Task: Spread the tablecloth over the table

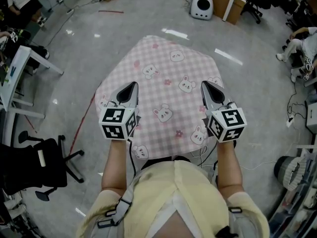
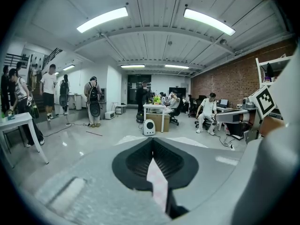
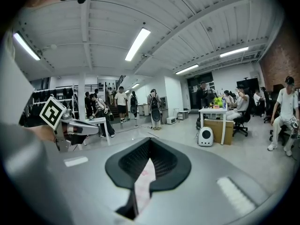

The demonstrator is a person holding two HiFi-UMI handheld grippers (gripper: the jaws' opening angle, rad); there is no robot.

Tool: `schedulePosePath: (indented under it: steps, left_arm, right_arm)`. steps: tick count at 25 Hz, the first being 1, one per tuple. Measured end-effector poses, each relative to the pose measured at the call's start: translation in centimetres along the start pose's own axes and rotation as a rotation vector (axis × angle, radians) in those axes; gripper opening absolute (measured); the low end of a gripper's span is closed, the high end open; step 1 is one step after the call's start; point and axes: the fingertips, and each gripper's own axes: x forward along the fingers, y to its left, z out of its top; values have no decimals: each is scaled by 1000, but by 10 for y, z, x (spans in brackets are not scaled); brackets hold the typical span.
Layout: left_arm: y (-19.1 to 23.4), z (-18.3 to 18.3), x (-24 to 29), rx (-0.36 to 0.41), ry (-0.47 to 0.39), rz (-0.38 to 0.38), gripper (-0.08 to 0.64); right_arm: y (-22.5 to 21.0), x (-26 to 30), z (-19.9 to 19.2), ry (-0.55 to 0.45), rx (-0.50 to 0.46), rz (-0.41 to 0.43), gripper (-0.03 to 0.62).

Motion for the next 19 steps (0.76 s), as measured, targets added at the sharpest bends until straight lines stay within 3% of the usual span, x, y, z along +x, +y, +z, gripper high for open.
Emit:
schedulePosePath:
  steps: [19]
  left_arm:
    - [0,4,9,-15,-14,-11,6]
  right_arm:
    - [-3,8,-2,10,14,3,4]
